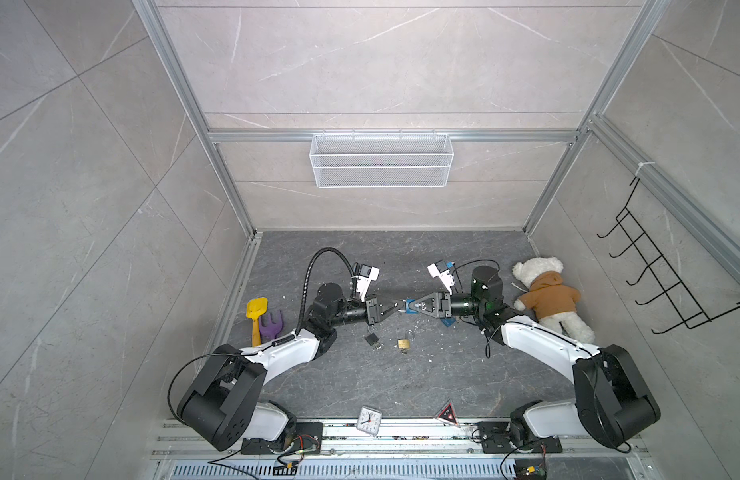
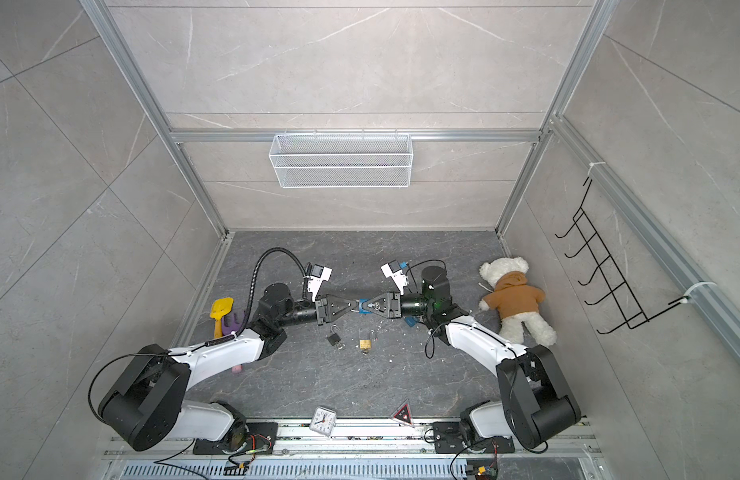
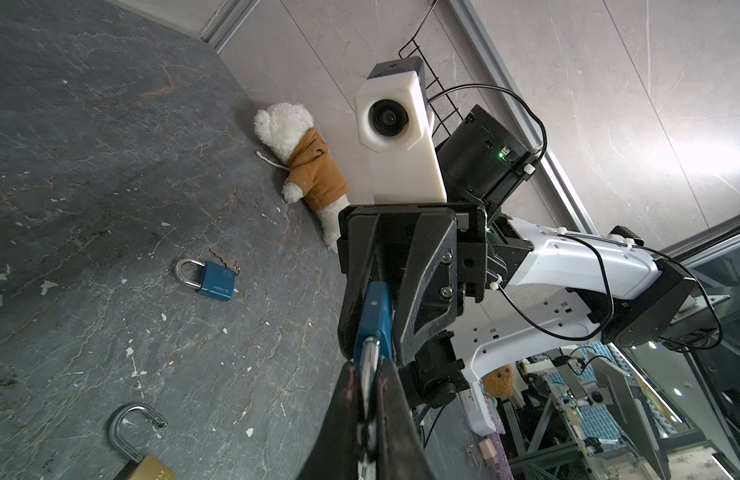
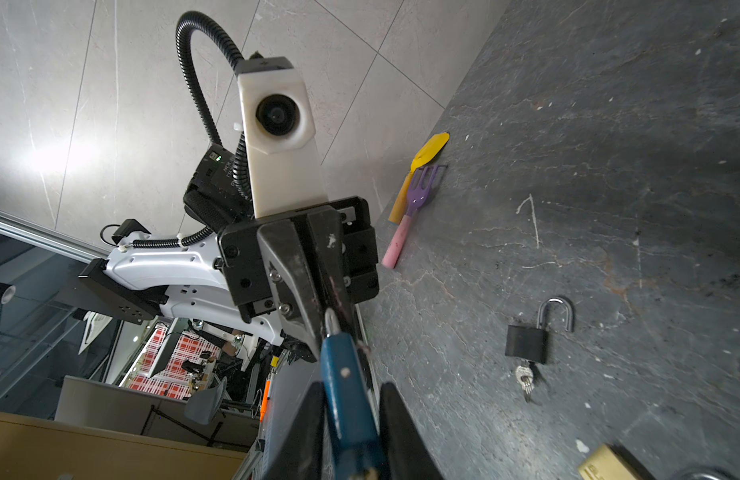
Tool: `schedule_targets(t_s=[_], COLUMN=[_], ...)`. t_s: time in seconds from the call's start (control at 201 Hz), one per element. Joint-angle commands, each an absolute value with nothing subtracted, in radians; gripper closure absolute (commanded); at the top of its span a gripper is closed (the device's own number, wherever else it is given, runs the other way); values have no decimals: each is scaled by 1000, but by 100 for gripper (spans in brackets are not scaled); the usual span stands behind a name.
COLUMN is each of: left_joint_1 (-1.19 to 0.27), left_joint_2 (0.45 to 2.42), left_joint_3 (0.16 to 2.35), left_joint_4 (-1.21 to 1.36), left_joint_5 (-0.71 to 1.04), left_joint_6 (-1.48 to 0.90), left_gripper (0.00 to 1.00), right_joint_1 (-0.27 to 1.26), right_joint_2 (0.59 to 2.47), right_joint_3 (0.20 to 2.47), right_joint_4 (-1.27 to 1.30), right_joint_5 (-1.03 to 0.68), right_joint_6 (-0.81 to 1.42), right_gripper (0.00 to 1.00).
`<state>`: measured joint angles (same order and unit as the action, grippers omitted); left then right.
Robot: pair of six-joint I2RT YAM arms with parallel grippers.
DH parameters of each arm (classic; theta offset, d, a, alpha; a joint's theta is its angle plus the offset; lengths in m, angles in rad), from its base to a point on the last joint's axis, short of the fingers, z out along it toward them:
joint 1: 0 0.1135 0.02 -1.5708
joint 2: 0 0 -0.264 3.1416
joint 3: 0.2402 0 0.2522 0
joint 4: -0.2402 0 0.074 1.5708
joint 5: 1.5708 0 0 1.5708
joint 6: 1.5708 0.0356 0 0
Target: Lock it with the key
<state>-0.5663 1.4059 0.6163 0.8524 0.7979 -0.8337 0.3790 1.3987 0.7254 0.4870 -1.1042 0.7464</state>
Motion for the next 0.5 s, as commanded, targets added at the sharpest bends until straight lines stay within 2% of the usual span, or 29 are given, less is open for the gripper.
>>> schedule_targets(t_s=[0.0, 0.498], left_joint_1=[-548, -541], left_joint_2=[1427, 1453], left_joint_3=[615, 624], left_joint_4=[945, 930], left_joint_5=[779, 755], left_joint_6=[-850, -868], left_gripper=[100, 100], right_joint_1=[363, 356], right_joint_2=[1361, 1334], right_joint_3=[715, 701], right_joint_4=[534, 518], right_joint_5=[-1097, -1115], right_joint_6=[780, 770], right_gripper=[76, 75])
